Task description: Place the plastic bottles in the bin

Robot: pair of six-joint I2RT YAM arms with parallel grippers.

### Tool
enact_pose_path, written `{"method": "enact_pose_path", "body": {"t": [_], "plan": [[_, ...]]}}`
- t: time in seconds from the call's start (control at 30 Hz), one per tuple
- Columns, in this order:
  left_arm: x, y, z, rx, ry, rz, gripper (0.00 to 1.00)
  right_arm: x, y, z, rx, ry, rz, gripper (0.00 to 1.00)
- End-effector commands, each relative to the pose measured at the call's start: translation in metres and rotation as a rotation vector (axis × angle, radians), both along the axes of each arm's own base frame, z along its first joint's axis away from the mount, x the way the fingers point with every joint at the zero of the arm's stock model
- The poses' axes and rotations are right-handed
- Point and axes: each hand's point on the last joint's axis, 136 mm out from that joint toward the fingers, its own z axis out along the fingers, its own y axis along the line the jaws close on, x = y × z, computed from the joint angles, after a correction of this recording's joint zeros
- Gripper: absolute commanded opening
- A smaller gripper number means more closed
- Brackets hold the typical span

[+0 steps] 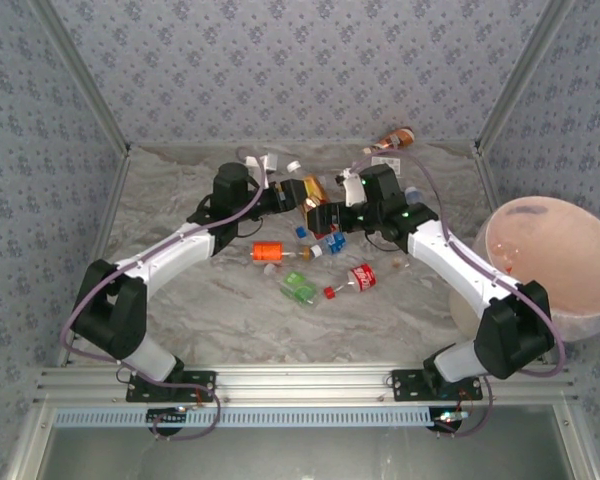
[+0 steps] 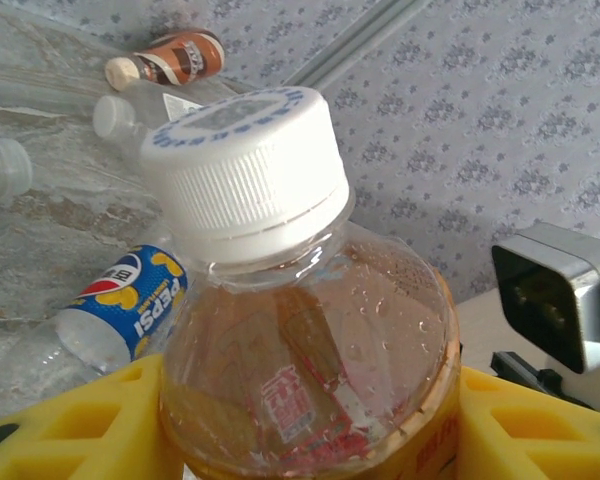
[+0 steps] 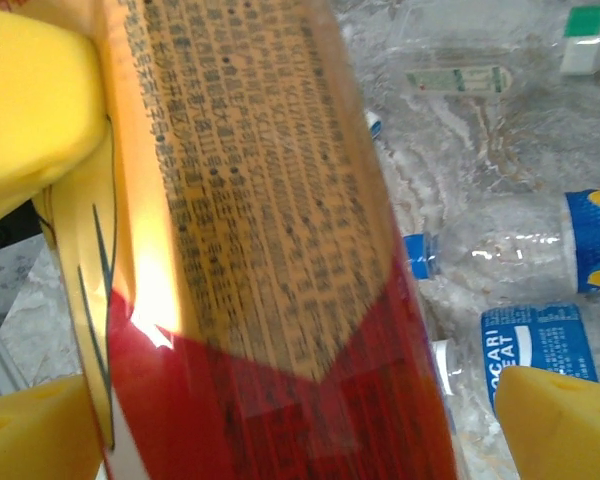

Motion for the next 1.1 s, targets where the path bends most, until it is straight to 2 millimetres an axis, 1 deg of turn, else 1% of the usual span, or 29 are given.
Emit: {"method": "enact_pose_path", "body": {"t": [0.0,0.03,0.07,0.1,0.13,0.2,0.27,0.33,0.37,0.43,0.5,0.53,0.67,0.8,0.9,1.0,1.03,1.07], "plan": [[-0.009,-0.016,0.040,-0.072,-0.097,-0.087,0.56,-0.003,0.009,0.006,0.041,0.017,0.035,0.93],[-0.009,-0.017,0.040,-0.075,-0.096,-0.089,0.55,-0.005,0.011,0.007,0.052,0.013,0.045,0.87],[-0.009,-0.017,0.041,-0.079,-0.097,-0.093,0.56,-0.005,0.013,0.009,0.065,0.005,0.056,0.85],[-0.010,-0.019,0.041,-0.084,-0.097,-0.102,0.56,-0.003,0.016,0.013,0.086,-0.016,0.067,0.84],[-0.012,-0.020,0.042,-0.091,-0.099,-0.113,0.55,-0.006,0.021,0.015,0.109,-0.022,0.094,0.83],[-0.014,-0.023,0.045,-0.100,-0.101,-0.133,0.55,-0.009,0.026,0.016,0.132,-0.023,0.128,0.82],[-0.014,-0.024,0.045,-0.100,-0.101,-0.137,0.55,-0.009,0.026,0.015,0.132,-0.024,0.126,0.78],[-0.013,-0.024,0.044,-0.099,-0.098,-0.134,0.57,-0.011,0.025,0.013,0.126,-0.009,0.121,0.71],[-0.013,-0.023,0.044,-0.097,-0.092,-0.131,0.59,-0.009,0.022,0.013,0.117,-0.010,0.106,0.68],[-0.011,-0.023,0.042,-0.083,-0.070,-0.124,0.73,-0.004,0.015,0.012,0.087,-0.034,0.063,0.62],[-0.011,-0.022,0.041,-0.074,-0.063,-0.118,0.85,-0.001,0.011,0.012,0.075,-0.056,0.037,0.59],[-0.010,-0.021,0.041,-0.073,-0.063,-0.110,0.89,-0.001,0.010,0.012,0.074,-0.062,0.031,0.58],[-0.012,-0.019,0.048,-0.083,-0.069,-0.102,0.98,0.002,0.002,0.010,0.045,-0.073,-0.011,0.56],[-0.014,-0.015,0.053,-0.088,-0.079,-0.085,0.98,0.009,-0.015,0.009,-0.017,-0.085,-0.099,0.54],[-0.012,-0.009,0.052,-0.082,-0.081,-0.041,0.98,0.011,-0.033,0.016,-0.091,-0.112,-0.164,0.54],[-0.009,0.001,0.049,-0.062,-0.091,0.018,0.98,0.012,-0.061,0.026,-0.205,-0.144,-0.258,0.54],[-0.008,0.003,0.048,-0.057,-0.094,0.031,0.98,0.014,-0.070,0.040,-0.231,-0.177,-0.297,0.54],[-0.007,0.004,0.046,-0.051,-0.097,0.041,0.98,0.015,-0.082,0.046,-0.268,-0.197,-0.342,0.54]]}}
